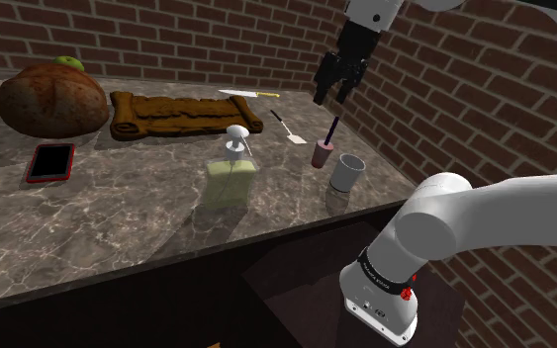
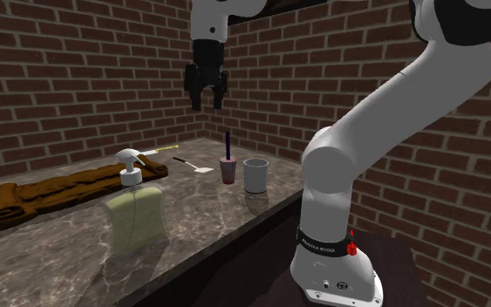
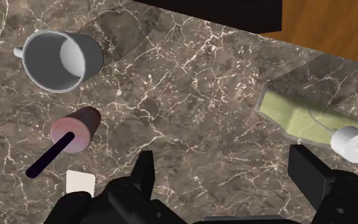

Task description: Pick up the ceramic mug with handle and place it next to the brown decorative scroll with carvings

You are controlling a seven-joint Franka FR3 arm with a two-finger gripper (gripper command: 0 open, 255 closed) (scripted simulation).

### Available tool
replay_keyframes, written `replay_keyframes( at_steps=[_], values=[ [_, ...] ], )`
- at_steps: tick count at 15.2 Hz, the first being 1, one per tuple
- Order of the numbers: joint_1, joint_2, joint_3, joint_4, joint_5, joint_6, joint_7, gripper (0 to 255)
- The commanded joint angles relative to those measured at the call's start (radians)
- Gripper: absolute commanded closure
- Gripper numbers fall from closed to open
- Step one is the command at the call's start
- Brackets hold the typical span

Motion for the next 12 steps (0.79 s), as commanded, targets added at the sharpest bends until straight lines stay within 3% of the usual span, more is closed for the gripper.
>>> replay_keyframes(
  at_steps=[1,12],
  values=[
    [0.0,0.0,0.0,0.0,0.0,0.0,0.0,0],
    [-0.131,-0.055,-0.082,-0.31,-0.144,0.222,-0.022,0]
  ],
)
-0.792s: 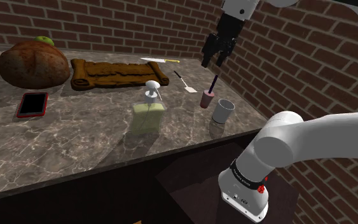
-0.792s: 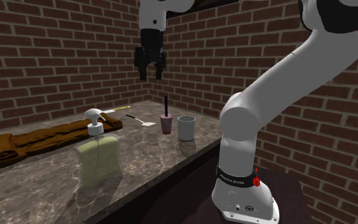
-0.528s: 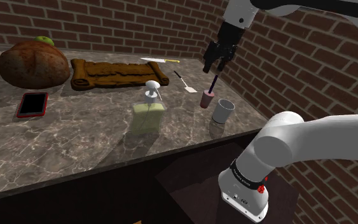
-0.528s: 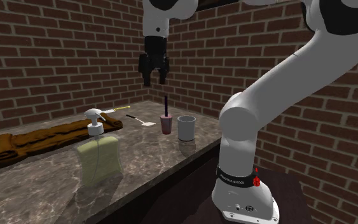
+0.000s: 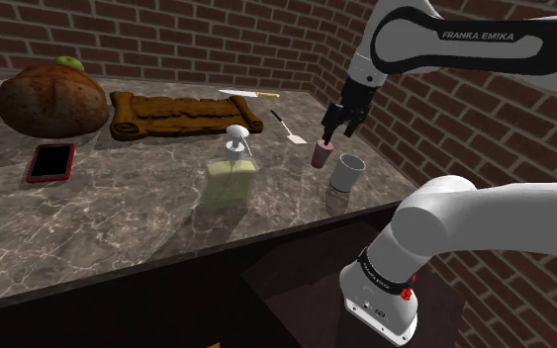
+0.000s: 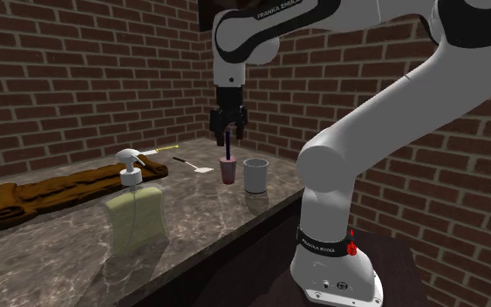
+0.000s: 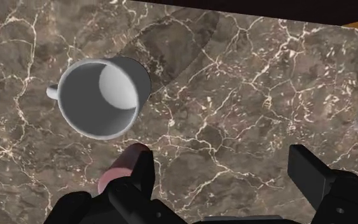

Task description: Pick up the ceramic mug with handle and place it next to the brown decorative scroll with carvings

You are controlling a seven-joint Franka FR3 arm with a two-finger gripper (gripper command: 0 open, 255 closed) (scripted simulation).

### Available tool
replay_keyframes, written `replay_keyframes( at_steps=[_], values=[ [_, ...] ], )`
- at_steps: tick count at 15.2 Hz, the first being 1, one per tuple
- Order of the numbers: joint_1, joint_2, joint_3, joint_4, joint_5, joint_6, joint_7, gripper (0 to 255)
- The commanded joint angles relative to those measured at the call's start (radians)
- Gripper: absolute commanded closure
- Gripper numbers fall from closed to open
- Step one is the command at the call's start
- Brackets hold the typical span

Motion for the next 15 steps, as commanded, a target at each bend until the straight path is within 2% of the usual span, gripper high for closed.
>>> replay_keyframes(
  at_steps=[1,8,15],
  values=[
    [-0.026,-0.003,-0.012,-0.047,-0.027,0.04,0.002,0],
    [-0.148,0.038,-0.084,-0.193,-0.151,0.218,-0.011,0],
    [-0.161,0.102,-0.102,-0.258,-0.176,0.346,-0.006,0]
  ],
)
